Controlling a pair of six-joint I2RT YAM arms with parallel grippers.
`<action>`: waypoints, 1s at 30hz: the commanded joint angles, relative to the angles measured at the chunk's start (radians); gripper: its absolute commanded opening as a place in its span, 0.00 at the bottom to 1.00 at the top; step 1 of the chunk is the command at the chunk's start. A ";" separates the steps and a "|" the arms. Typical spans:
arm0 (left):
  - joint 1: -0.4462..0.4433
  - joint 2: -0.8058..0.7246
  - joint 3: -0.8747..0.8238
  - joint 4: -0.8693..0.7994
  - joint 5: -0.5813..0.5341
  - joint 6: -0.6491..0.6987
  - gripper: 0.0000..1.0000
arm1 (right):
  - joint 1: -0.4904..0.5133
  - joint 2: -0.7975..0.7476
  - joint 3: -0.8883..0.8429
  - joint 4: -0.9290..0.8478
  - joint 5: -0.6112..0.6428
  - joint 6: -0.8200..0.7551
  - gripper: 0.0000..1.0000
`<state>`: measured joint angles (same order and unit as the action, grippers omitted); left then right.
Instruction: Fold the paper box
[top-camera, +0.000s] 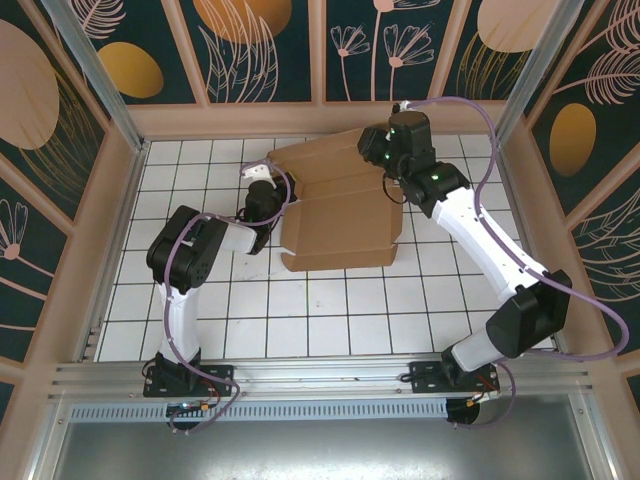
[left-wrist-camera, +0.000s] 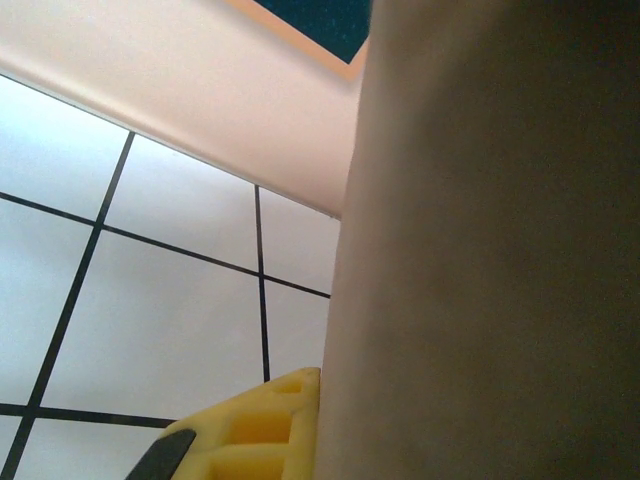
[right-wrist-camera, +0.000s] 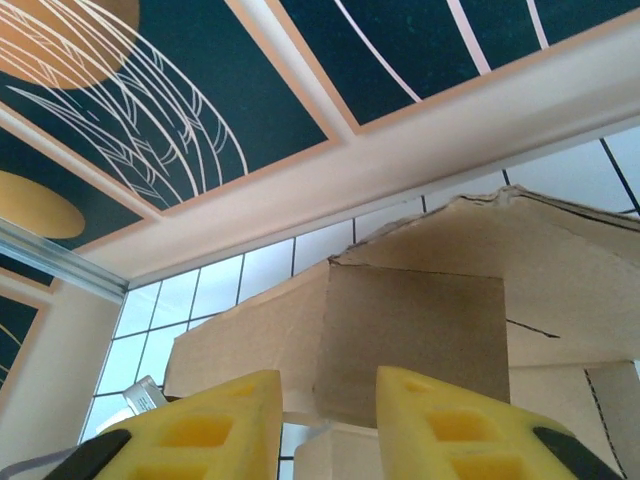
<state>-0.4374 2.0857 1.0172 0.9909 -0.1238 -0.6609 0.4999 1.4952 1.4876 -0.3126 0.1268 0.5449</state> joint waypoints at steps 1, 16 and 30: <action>0.005 -0.038 -0.021 0.049 0.007 0.010 0.00 | -0.015 0.008 0.027 -0.023 0.004 0.053 0.30; 0.005 -0.035 -0.030 0.069 0.026 -0.002 0.00 | -0.046 0.073 0.050 -0.040 -0.107 0.064 0.30; 0.005 -0.029 -0.026 0.074 0.038 -0.001 0.00 | -0.061 0.080 0.023 -0.057 -0.149 0.061 0.31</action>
<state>-0.4320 2.0857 0.9897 0.9909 -0.1097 -0.6544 0.4465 1.5608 1.5055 -0.3485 0.0002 0.6048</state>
